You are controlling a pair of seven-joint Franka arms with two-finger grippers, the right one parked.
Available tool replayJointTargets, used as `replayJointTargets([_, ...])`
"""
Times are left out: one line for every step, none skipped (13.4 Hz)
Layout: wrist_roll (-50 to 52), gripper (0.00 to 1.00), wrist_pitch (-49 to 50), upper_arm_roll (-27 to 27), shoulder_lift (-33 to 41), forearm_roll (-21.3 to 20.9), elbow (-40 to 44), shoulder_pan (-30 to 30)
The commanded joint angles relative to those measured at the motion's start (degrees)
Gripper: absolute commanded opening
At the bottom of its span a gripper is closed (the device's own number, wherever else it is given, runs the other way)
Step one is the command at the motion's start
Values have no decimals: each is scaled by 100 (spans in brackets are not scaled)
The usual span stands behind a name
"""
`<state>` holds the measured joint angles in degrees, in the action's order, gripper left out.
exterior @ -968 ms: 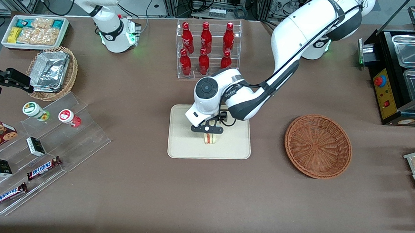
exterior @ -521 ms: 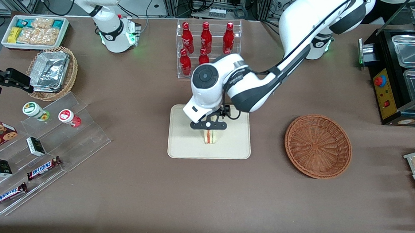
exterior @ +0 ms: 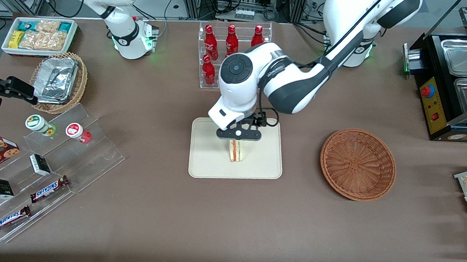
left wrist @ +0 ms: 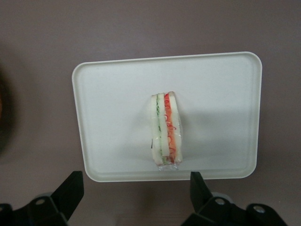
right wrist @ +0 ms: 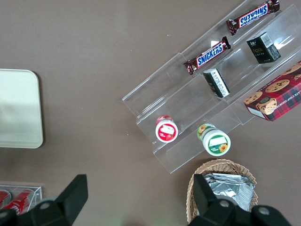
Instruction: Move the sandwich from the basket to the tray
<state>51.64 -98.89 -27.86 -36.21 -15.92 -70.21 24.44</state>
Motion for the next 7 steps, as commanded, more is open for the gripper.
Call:
replayJointTargets([-294, 100, 142, 762, 421, 675, -98, 26])
replayJointTargets([-843, 100, 229, 886, 561, 756, -133, 17])
replayJointTargets([-1362, 100, 352, 1079, 789, 992, -342, 9])
replayJointTargets([-1550, 100, 310, 1525, 948, 1351, -405, 26])
replayJointTargets([-1717, 100, 318, 1825, 1071, 1546, -449, 26])
replayJointTargets([-2076, 100, 396, 1950, 1177, 1609, -467, 17])
replayJointTargets([-2323, 100, 467, 2186, 1221, 1696, -485, 17])
